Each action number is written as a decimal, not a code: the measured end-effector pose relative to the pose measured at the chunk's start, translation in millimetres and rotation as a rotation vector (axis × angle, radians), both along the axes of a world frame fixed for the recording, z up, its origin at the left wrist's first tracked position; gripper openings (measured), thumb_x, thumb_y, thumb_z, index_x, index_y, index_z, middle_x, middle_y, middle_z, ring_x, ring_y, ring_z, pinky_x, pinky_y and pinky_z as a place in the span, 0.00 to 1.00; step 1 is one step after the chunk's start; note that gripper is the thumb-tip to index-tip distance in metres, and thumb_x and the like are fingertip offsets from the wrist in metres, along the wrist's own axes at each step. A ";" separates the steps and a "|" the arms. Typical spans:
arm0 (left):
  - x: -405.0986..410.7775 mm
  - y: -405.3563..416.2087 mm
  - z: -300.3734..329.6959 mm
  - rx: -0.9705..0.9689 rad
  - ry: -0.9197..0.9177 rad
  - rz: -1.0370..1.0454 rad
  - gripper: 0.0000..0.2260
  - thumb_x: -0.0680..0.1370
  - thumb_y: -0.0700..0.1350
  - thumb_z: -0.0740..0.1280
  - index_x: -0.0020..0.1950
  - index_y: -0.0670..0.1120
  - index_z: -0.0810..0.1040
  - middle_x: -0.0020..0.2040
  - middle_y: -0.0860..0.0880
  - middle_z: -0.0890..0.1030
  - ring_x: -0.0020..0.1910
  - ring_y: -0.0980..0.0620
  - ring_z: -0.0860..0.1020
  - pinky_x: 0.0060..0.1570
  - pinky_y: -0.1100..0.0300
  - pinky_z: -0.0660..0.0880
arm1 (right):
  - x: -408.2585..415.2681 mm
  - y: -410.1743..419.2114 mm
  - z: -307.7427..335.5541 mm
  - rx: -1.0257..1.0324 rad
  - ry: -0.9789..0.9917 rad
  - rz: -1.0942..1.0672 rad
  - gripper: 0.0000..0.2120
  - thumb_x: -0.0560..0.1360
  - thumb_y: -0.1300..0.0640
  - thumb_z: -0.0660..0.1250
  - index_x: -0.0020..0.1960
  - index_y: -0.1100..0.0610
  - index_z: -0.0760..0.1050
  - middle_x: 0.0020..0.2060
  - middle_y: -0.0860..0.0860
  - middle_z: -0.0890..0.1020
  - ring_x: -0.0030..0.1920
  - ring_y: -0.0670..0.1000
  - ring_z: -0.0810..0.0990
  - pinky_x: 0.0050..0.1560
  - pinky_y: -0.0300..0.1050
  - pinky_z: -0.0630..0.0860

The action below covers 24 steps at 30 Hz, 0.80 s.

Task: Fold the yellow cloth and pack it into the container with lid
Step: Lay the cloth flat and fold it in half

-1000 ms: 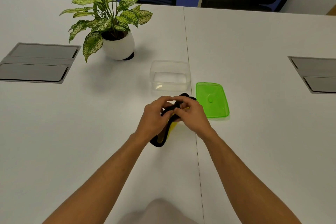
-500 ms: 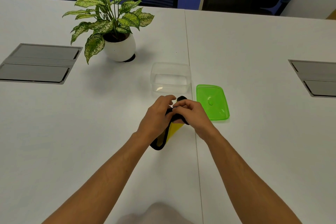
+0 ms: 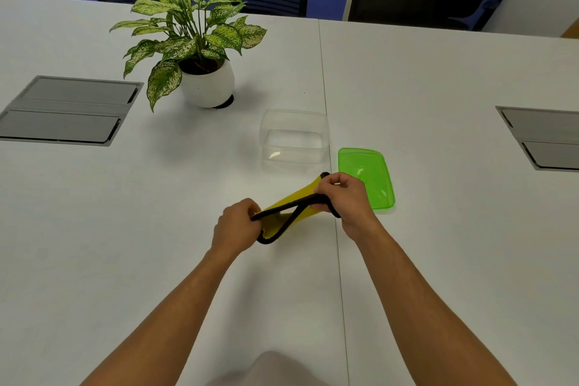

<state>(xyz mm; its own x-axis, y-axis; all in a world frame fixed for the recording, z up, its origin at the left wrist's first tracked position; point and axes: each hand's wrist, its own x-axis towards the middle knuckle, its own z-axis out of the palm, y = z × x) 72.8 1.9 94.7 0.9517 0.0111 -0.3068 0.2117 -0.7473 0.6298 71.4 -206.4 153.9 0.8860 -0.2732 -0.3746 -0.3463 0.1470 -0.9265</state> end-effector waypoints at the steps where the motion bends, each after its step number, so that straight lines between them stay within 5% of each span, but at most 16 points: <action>1: 3.2 2.0 3.9 -0.071 0.057 0.046 0.09 0.70 0.37 0.66 0.46 0.50 0.77 0.41 0.49 0.82 0.34 0.48 0.82 0.35 0.53 0.82 | -1.0 -1.4 -2.2 0.001 0.022 -0.010 0.06 0.70 0.70 0.68 0.36 0.62 0.76 0.35 0.57 0.79 0.34 0.53 0.83 0.31 0.42 0.81; 6: 19.9 8.8 24.2 -0.265 0.190 0.055 0.08 0.73 0.34 0.65 0.47 0.45 0.77 0.43 0.43 0.83 0.29 0.49 0.83 0.27 0.61 0.78 | -1.7 -9.3 -8.4 0.049 0.080 -0.051 0.07 0.70 0.70 0.68 0.35 0.62 0.75 0.36 0.56 0.76 0.34 0.53 0.81 0.28 0.40 0.79; 11: 30.6 3.8 39.4 0.289 -0.063 -0.263 0.06 0.74 0.37 0.64 0.47 0.46 0.76 0.42 0.46 0.77 0.34 0.48 0.77 0.34 0.55 0.77 | 1.3 -12.9 -10.2 0.048 0.113 -0.054 0.06 0.70 0.69 0.68 0.36 0.63 0.74 0.36 0.57 0.76 0.34 0.55 0.81 0.27 0.40 0.79; 13: 35.0 -1.0 42.8 0.338 -0.102 -0.279 0.05 0.74 0.37 0.63 0.47 0.45 0.75 0.42 0.45 0.77 0.34 0.47 0.76 0.35 0.54 0.77 | 4.1 -12.7 -10.1 0.047 0.125 -0.054 0.05 0.71 0.69 0.67 0.37 0.63 0.73 0.37 0.57 0.76 0.33 0.54 0.81 0.27 0.40 0.80; 18: 42.3 -7.9 46.9 -0.219 0.065 0.079 0.05 0.76 0.37 0.60 0.49 0.45 0.72 0.42 0.44 0.80 0.30 0.46 0.84 0.37 0.52 0.83 | 11.9 -19.7 -6.6 0.094 0.060 -0.042 0.06 0.73 0.69 0.66 0.40 0.62 0.74 0.38 0.56 0.75 0.34 0.52 0.80 0.30 0.40 0.81; 21: 37.0 -14.3 43.2 -0.245 -0.188 0.109 0.06 0.75 0.35 0.59 0.47 0.45 0.69 0.41 0.48 0.77 0.32 0.50 0.79 0.28 0.60 0.75 | 13.4 -23.5 -7.7 0.095 -0.094 -0.036 0.06 0.73 0.71 0.66 0.42 0.61 0.76 0.39 0.55 0.76 0.34 0.49 0.81 0.33 0.43 0.82; 24: 29.4 -19.1 34.9 -0.224 -0.473 0.058 0.11 0.73 0.31 0.60 0.48 0.46 0.69 0.42 0.48 0.76 0.36 0.50 0.73 0.31 0.63 0.69 | 9.6 -28.4 -17.3 0.078 -0.189 -0.021 0.08 0.73 0.70 0.67 0.42 0.58 0.78 0.42 0.53 0.76 0.37 0.52 0.83 0.38 0.49 0.83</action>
<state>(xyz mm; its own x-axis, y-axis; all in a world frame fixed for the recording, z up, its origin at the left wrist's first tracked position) 102.2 -17.1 129.6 0.9865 0.0514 0.1558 -0.0977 -0.5790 0.8094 81.0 -234.8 136.6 0.9370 -0.2691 -0.2226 -0.1632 0.2261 -0.9603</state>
